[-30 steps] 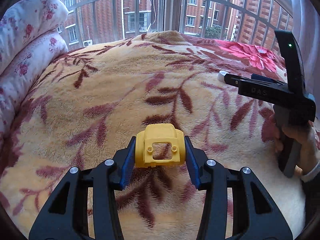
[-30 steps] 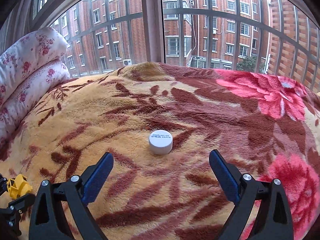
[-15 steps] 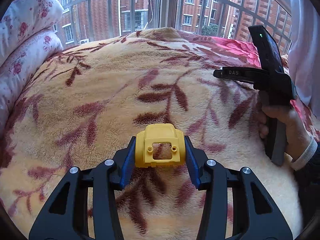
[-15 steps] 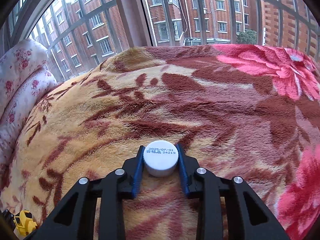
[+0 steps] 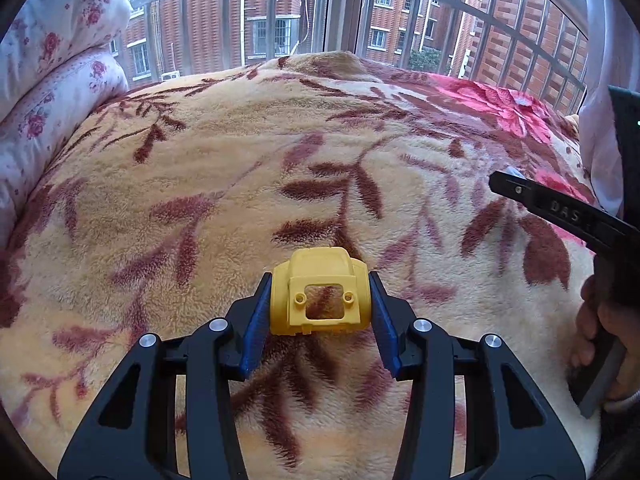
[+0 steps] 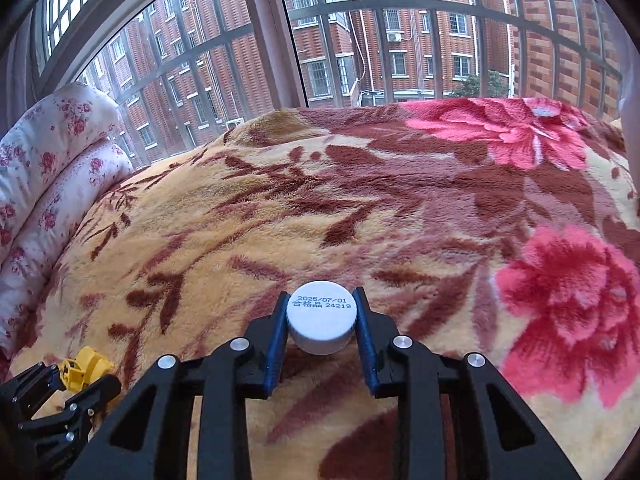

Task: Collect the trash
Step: 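Carry the yellow piece and bottle cap down to the orange bucket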

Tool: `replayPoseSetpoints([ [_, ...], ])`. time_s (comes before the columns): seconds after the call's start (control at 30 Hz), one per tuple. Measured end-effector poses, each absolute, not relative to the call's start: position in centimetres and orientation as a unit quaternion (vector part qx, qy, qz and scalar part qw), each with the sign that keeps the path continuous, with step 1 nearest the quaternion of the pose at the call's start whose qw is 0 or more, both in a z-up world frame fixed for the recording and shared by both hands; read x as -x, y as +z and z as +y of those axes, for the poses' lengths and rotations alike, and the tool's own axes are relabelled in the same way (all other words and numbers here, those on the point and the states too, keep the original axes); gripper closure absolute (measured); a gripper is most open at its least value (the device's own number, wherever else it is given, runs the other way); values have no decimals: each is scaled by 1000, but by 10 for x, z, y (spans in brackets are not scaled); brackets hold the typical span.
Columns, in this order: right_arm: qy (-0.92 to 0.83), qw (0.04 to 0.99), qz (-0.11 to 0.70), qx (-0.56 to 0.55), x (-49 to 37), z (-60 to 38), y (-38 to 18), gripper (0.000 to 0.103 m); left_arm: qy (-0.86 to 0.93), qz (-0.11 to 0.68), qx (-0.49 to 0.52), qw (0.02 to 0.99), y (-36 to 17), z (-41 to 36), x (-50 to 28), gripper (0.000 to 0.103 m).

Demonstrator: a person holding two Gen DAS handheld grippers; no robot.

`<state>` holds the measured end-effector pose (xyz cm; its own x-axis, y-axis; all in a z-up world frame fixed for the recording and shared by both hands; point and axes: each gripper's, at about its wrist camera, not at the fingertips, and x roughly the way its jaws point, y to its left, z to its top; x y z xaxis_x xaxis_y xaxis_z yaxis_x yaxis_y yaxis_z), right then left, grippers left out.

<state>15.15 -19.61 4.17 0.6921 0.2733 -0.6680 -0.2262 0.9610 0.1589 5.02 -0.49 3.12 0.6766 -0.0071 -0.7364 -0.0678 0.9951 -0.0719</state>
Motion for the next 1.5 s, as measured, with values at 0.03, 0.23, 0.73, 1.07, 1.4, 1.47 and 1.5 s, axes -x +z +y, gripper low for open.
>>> replayPoseSetpoints([
  [0.03, 132, 921, 366, -32, -142, -198, 44, 72, 18, 401, 46, 915, 32, -5, -49, 58],
  [0.23, 115, 929, 351, -30, -77, -206, 60, 72, 15, 390, 42, 920, 41, -8, -29, 58],
  [0.73, 163, 937, 308, 21, 97, -180, 68, 71, -20, 363, 21, 931, 53, -25, 111, 58],
  [1.07, 201, 919, 338, 0, 180, -190, 53, 71, -50, 385, -3, 922, 33, -27, 187, 58],
  [1.4, 216, 898, 383, 7, 237, -195, 20, 71, -61, 416, -49, 906, 2, -39, 234, 57],
  [1.47, 217, 894, 392, 12, 243, -195, 13, 71, -68, 430, -53, 899, -6, -42, 239, 57],
  [1.5, 216, 892, 396, 15, 246, -195, 10, 71, -70, 436, -54, 896, -10, -42, 241, 57],
])
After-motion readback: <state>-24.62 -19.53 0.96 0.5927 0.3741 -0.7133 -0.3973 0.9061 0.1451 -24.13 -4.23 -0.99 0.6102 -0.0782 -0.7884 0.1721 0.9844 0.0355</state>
